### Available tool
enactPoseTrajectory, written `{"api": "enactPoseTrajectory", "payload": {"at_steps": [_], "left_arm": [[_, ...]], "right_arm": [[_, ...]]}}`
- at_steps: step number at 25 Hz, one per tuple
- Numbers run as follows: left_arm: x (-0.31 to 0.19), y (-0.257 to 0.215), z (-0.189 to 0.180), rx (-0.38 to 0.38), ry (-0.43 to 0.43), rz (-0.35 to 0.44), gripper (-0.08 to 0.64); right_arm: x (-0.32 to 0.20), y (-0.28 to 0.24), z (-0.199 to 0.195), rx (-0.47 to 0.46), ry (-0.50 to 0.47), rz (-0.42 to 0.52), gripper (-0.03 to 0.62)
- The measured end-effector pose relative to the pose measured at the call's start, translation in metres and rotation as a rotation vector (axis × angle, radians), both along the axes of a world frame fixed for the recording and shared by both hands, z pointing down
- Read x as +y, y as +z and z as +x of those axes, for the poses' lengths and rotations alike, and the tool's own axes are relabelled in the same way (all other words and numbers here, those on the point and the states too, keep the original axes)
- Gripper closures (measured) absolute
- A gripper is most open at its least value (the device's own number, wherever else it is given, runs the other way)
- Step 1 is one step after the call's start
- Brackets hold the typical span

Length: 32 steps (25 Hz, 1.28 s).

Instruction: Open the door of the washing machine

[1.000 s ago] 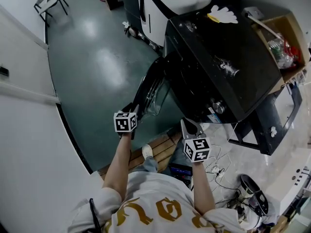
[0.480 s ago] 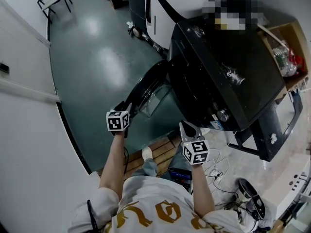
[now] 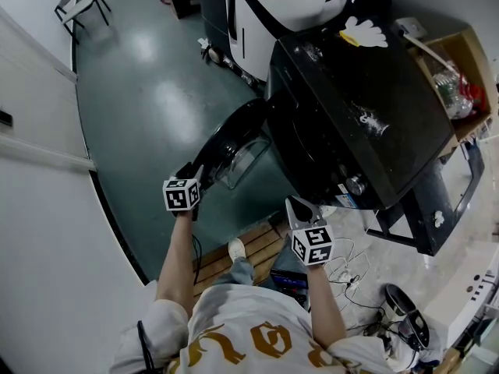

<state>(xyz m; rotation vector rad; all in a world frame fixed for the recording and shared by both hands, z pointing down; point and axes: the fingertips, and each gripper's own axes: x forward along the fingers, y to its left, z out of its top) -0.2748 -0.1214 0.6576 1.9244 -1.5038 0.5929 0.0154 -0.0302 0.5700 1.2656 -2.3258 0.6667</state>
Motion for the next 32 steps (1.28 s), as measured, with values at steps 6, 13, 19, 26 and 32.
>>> {"api": "enactPoseTrajectory", "payload": {"at_steps": [6,13,19,26,32], "left_arm": [[0.002,-0.003,-0.001,-0.008,-0.034,0.015,0.394],[0.023,-0.047,0.016,-0.016,0.005,0.135,0.394],[0.033,-0.1,0.04,0.001,0.054,0.261,0.403],[0.035,-0.12,0.045,-0.01,0.069,0.297,0.403],[0.039,-0.114,0.049,-0.005,0.064,0.281,0.403]], "right_arm": [[-0.004,-0.013,0.007,-0.01,0.031,0.03,0.578],[0.003,-0.039,0.009,-0.013,0.058,0.079,0.578],[0.016,-0.06,0.015,-0.007,0.088,0.132,0.578],[0.028,-0.071,0.013,0.009,0.105,0.164,0.578],[0.032,-0.074,0.019,0.001,0.115,0.172,0.577]]}}
